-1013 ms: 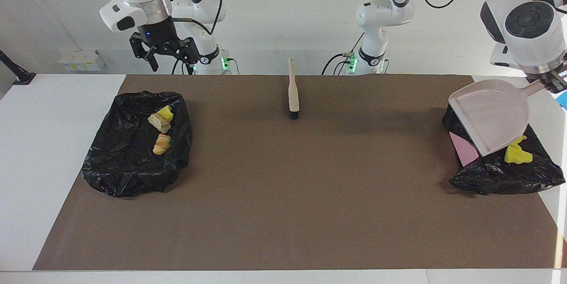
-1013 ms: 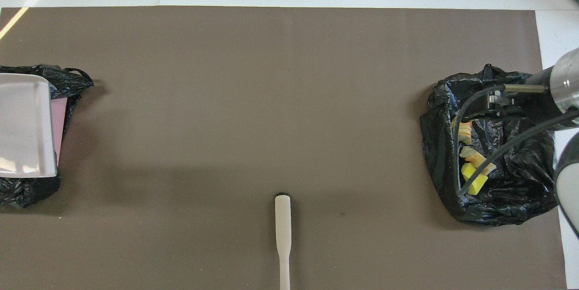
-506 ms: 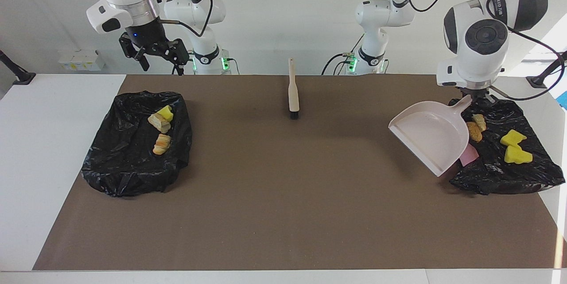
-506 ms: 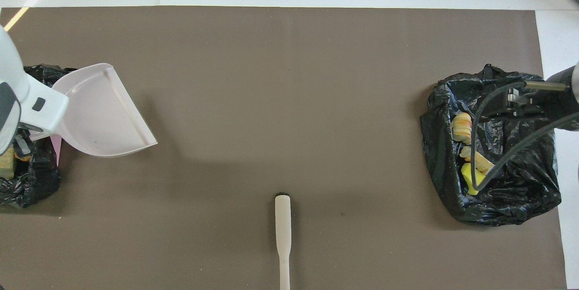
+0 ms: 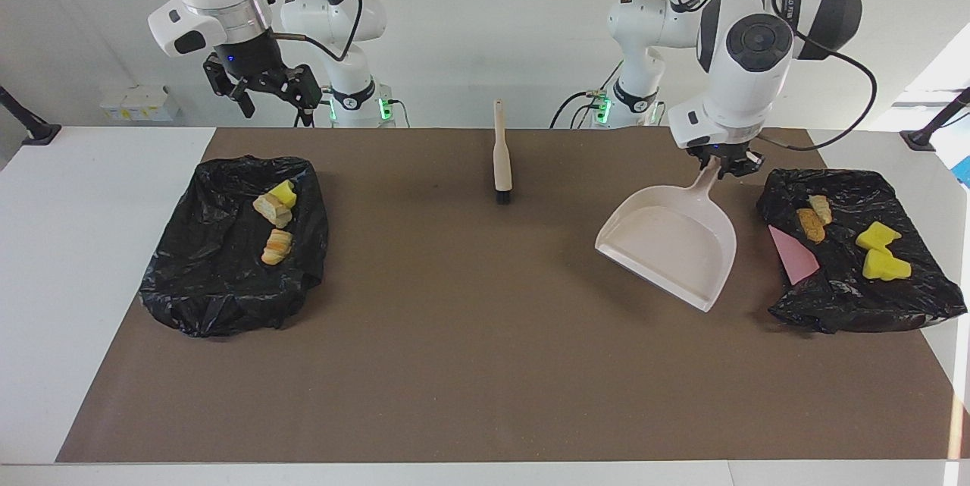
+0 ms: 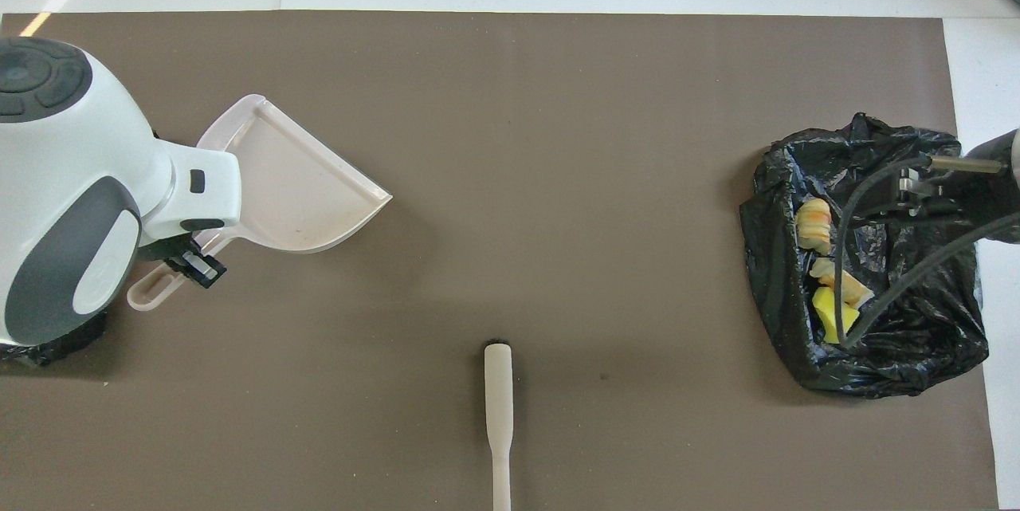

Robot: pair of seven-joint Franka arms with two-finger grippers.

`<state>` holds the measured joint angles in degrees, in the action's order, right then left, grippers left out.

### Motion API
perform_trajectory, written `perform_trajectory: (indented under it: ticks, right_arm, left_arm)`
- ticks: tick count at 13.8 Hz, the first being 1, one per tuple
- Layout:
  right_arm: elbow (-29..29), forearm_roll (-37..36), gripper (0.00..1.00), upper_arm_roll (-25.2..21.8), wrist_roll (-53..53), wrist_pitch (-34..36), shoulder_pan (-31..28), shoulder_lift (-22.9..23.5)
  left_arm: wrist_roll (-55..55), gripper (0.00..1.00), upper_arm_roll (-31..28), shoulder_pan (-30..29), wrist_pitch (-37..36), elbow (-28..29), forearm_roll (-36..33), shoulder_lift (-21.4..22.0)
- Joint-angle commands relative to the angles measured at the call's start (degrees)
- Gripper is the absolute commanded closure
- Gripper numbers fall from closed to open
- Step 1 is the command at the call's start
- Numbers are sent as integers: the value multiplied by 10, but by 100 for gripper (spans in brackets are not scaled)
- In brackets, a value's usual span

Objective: Sweep and dump trash in bin
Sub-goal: 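Lift the empty dustpan from the bag with the left gripper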

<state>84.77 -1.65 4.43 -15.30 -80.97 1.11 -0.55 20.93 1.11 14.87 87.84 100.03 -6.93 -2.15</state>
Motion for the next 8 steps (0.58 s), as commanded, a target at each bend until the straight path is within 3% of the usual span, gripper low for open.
perform_trajectory:
  ticks: [1, 4, 8]
  right_arm:
    - [23, 6, 0, 4, 12, 1, -11, -19]
    - [22, 0, 0, 3, 13, 1, -11, -18]
    - [20, -1, 0, 1, 11, 1, -11, -17]
  left_arm:
    - [-154, 100, -8, 55, 53, 10, 68, -1]
    - [-286, 100, -8, 121, 145, 9, 105, -57]
    - [-358, 100, -8, 170, 231, 9, 124, -112]
